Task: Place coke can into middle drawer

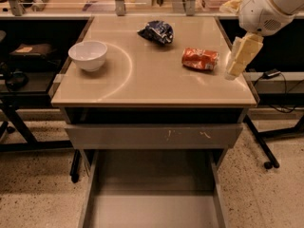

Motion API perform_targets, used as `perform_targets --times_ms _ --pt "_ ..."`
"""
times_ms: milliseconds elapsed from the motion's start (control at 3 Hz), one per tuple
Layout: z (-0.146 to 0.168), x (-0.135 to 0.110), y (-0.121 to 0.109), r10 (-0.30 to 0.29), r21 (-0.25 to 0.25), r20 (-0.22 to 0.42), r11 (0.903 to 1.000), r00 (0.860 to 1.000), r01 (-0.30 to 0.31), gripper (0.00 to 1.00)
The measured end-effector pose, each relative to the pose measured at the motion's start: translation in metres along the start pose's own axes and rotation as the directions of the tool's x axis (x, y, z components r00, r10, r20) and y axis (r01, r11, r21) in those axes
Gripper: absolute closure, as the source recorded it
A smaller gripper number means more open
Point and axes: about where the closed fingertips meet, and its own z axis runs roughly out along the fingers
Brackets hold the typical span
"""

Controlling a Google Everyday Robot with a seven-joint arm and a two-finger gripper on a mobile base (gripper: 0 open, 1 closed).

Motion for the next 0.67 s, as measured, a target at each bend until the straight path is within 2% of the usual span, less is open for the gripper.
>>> perform_targets --times_ms 333,667 --pt "0.008 0.002 -0.001 0.004 0.0 0.008 1.0 1.0 -0.004 0.0" --pt "0.042 0.026 0.004 0.081 0.001 0.054 0.9967 0.995 -0.081 0.0"
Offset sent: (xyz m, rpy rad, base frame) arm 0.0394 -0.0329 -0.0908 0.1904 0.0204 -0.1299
